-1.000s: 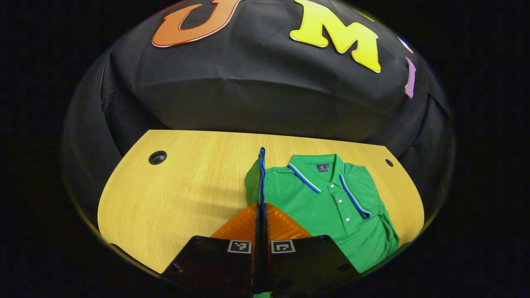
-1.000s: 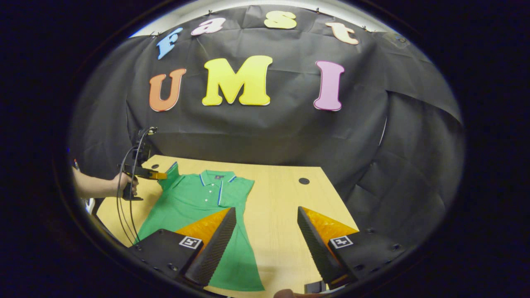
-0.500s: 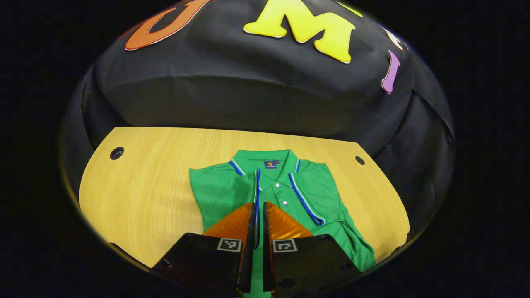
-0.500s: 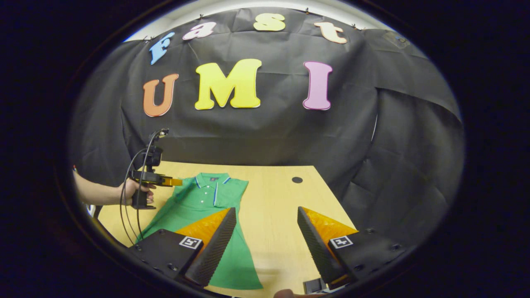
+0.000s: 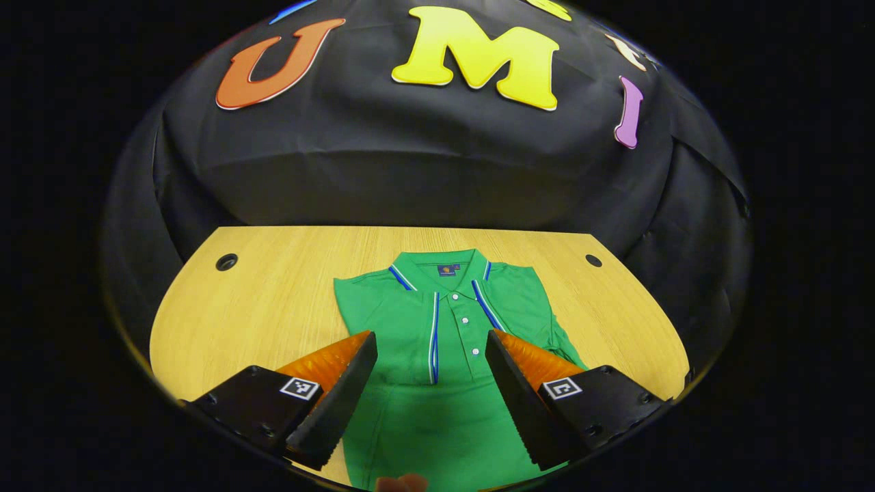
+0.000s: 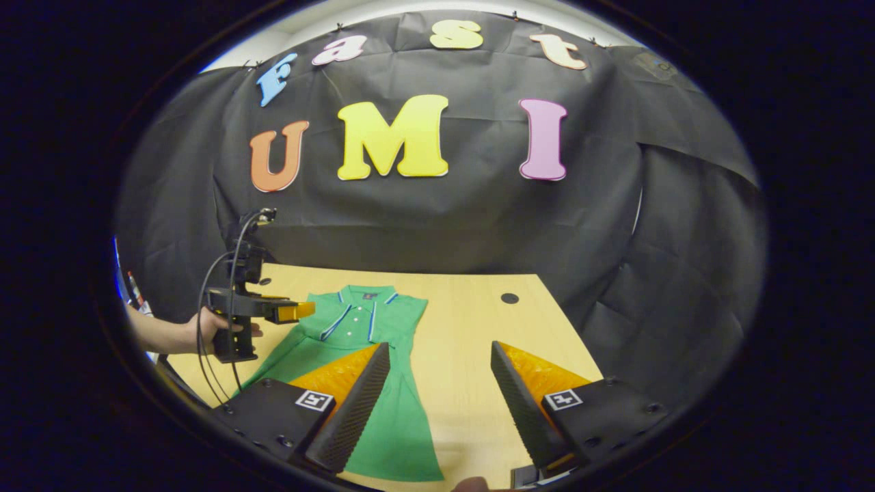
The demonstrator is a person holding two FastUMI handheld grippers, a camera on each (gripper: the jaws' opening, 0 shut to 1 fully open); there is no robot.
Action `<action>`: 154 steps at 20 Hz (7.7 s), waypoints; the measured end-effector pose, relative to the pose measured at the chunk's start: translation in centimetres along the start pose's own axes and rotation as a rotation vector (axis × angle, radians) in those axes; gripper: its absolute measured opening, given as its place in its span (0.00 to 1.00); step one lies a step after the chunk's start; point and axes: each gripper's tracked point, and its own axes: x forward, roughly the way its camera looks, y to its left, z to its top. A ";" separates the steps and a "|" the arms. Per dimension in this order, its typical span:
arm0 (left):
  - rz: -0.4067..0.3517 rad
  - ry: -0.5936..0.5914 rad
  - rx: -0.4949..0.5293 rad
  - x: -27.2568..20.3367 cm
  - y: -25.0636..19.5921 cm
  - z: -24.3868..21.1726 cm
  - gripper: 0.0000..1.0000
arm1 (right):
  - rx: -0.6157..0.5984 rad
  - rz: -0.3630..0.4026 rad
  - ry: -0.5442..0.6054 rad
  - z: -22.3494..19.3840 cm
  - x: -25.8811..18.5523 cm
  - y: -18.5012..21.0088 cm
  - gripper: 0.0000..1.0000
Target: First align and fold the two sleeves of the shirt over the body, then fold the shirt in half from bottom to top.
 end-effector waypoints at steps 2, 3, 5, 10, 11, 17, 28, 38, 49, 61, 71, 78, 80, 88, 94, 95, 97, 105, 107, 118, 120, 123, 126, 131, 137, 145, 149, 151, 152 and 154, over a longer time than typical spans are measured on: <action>0.002 0.002 -0.018 -2.4 -0.1 -0.6 1.00 | -0.008 0.028 0.002 0.1 0.8 0.4 0.95; 0.005 0.004 -0.025 -3.7 0.0 -1.0 1.00 | -0.017 0.047 0.005 0.0 1.1 0.7 0.95; 0.013 0.003 -0.020 -6.2 0.2 -1.9 1.00 | -0.045 0.087 0.021 -0.7 1.9 1.3 0.96; 0.046 0.047 0.092 -11.2 2.0 -6.0 1.00 | -0.125 0.172 0.127 -4.9 3.4 1.9 0.96; 0.052 0.060 0.105 -12.0 2.3 -6.8 1.00 | -0.142 0.178 0.154 -6.0 3.6 1.7 0.95; 0.003 0.236 0.145 -17.1 2.5 -15.0 1.00 | -0.244 0.259 0.358 -15.2 1.3 1.8 0.95; -0.055 0.533 0.240 -22.1 3.9 -26.3 1.00 | -0.354 0.269 0.660 -27.6 -1.9 0.5 0.94; -0.043 0.538 0.224 -21.9 3.9 -27.0 1.00 | -0.349 0.303 0.701 -29.2 -0.4 2.2 0.94; -0.056 0.471 0.217 -20.1 3.1 -26.1 0.04 | -0.221 0.316 0.766 -28.6 0.2 2.2 0.02; -0.131 0.384 0.121 -19.0 1.8 -18.1 0.03 | -0.029 0.340 0.652 -20.6 2.6 2.6 0.02; -0.135 0.229 0.084 -15.0 2.6 -8.2 0.04 | 0.082 0.349 0.516 -11.3 7.9 3.2 0.02; -0.121 0.119 0.065 -11.6 4.1 -1.3 0.03 | 0.104 0.348 0.430 -5.5 12.5 3.6 0.02; -0.127 0.090 0.049 -10.3 4.3 0.5 0.08 | 0.101 0.350 0.421 -4.5 13.9 3.8 0.02; -0.111 0.001 0.023 -5.4 6.6 7.0 0.03 | 0.092 0.349 0.359 0.4 19.9 4.8 0.02; -0.112 -0.051 0.019 -1.4 7.7 11.3 0.03 | 0.101 0.334 0.301 4.5 25.3 5.2 0.02; -0.106 -0.056 0.021 -0.8 8.0 11.6 0.03 | 0.100 0.333 0.295 4.9 26.0 5.3 0.02; -0.103 -0.061 0.019 0.6 8.4 12.3 0.03 | 0.092 0.328 0.285 5.3 27.4 5.7 0.02; -0.064 -0.068 -0.011 6.2 11.0 12.7 0.03 | 0.077 0.291 0.279 4.2 34.3 6.4 0.02; -0.053 -0.069 -0.013 7.8 11.6 12.7 0.03 | 0.088 0.288 0.277 3.8 35.7 6.8 0.02; 0.043 -0.006 -0.052 15.3 11.4 9.2 0.14 | -0.050 0.158 0.259 0.2 42.6 5.9 0.13; 0.055 -0.023 -0.066 14.9 11.1 9.7 0.48 | -0.044 0.156 0.257 0.2 42.4 6.3 0.39; 0.094 -0.052 -0.066 13.7 11.4 10.9 1.00 | -0.030 0.091 0.198 1.3 41.2 5.4 0.99; 0.110 -0.094 -0.050 10.9 11.1 12.5 1.00 | -0.050 0.049 0.129 3.2 38.6 4.8 1.00; 0.141 -0.137 -0.077 4.2 9.5 14.3 1.00 | -0.068 0.032 -0.011 8.3 32.1 5.4 1.00; 0.174 -0.317 -0.062 -7.8 6.6 19.0 1.00 | -0.031 0.069 -0.154 13.5 21.5 7.9 0.98; 0.260 -0.540 -0.022 -21.9 2.2 20.9 0.98 | -0.025 0.008 -0.354 17.1 6.3 8.1 0.98; 0.253 -0.609 0.010 -25.9 -0.7 19.8 0.98 | -0.067 -0.042 -0.446 16.9 1.1 7.9 1.00; 0.225 -0.618 -0.001 -26.7 -2.4 18.9 0.98 | -0.051 -0.037 -0.427 15.4 -0.6 8.5 0.98; 0.215 -0.603 -0.012 -26.8 -2.9 18.1 0.98 | -0.034 -0.041 -0.417 14.6 -1.1 8.6 0.98; 0.198 -0.586 -0.031 -26.5 -3.5 17.1 0.98 | -0.009 -0.077 -0.419 13.8 -1.5 7.8 0.98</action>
